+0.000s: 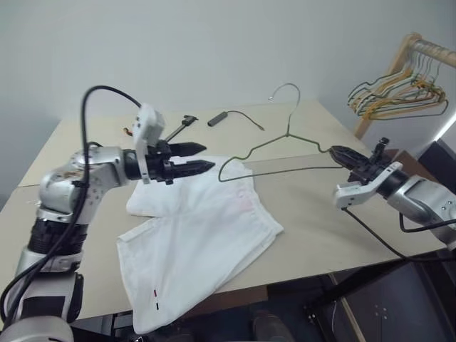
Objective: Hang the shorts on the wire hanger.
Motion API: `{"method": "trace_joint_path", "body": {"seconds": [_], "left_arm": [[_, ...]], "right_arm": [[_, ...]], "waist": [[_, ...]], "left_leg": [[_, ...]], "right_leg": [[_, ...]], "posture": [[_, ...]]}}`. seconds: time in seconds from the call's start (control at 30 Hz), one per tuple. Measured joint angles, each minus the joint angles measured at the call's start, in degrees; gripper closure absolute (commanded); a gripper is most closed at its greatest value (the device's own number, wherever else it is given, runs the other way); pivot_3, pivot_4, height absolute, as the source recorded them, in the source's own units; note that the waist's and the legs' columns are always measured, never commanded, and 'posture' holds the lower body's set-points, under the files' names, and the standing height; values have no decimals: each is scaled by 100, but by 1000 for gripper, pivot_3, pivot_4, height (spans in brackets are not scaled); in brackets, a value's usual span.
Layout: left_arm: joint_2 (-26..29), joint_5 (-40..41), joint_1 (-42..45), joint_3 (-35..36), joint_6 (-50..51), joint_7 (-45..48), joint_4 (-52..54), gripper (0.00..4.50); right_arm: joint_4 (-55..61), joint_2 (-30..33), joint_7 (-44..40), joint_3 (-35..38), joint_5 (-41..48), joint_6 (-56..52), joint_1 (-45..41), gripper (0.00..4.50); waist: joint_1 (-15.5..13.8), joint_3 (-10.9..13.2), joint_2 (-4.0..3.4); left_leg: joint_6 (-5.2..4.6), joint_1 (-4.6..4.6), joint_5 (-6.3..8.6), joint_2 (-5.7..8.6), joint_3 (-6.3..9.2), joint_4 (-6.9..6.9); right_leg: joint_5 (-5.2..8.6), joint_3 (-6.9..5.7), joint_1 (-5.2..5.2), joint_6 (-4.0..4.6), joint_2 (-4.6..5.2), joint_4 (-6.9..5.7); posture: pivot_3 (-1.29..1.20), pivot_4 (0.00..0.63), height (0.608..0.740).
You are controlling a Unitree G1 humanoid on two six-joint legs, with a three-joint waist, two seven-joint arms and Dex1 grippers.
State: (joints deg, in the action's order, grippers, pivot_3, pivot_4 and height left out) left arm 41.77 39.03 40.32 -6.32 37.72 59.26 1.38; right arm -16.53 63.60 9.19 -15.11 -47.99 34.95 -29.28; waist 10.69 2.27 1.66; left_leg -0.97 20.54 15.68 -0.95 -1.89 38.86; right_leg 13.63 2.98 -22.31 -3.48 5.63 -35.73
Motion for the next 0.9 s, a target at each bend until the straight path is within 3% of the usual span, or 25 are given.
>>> {"method": "trace_joint_path", "body": {"seconds": [0.17, 0.47, 0.57, 0.67, 0.77, 0.9], "left_arm": [[-270, -610, 243, -595, -179, 455, -75, 1537], [-680, -1189, 477, -731, -162, 477, -459, 1537], [-756, -689, 474, -275, -149, 933, -467, 998], [-657, -32, 471, 297, -43, 1559, -454, 91], [-607, 55, 471, 544, -3, 1547, -517, 19], [-621, -619, 489, 244, -8, 985, -824, 19]], "right_arm": [[29, -65, -24, 1, -102, 207, -30, 4474], [99, -98, -66, 27, -133, 239, -28, 4474], [102, -98, -65, 46, -132, 241, -11, 4500], [103, -98, -65, 50, -132, 241, 71, 4500], [104, -98, -67, 50, -133, 241, 82, 4500], [110, -123, -64, 50, -133, 252, 32, 4500]], "waist": [[109, 1, 2], [257, 2, 3], [311, 2, 3], [353, 3, 3], [386, 3, 3], [398, 3, 3]], "left_leg": [[-2, -2, 1, 6, 1, 3], [-2, -19, 1, 7, -11, 3], [-3, -22, 2, 7, -18, 2], [-3, -24, 2, 6, -20, 1], [-3, -29, 2, 8, -20, 6], [-3, -30, 1, 13, -21, 9]], "right_leg": [[-7, 15, 4, -13, 5, 3], [-13, 39, 7, -21, 3, -5], [-14, 45, 5, -24, 4, -5], [-14, 47, 5, -24, 3, -6], [-16, 50, 14, -31, 4, -7], [-20, 58, 18, -39, 5, -5]], "posture": [[-190, 0, 740], [-205, 0, 740], [-207, 0, 740], [-206, 0, 740], [-202, 0, 740], [-197, 0, 740]]}}
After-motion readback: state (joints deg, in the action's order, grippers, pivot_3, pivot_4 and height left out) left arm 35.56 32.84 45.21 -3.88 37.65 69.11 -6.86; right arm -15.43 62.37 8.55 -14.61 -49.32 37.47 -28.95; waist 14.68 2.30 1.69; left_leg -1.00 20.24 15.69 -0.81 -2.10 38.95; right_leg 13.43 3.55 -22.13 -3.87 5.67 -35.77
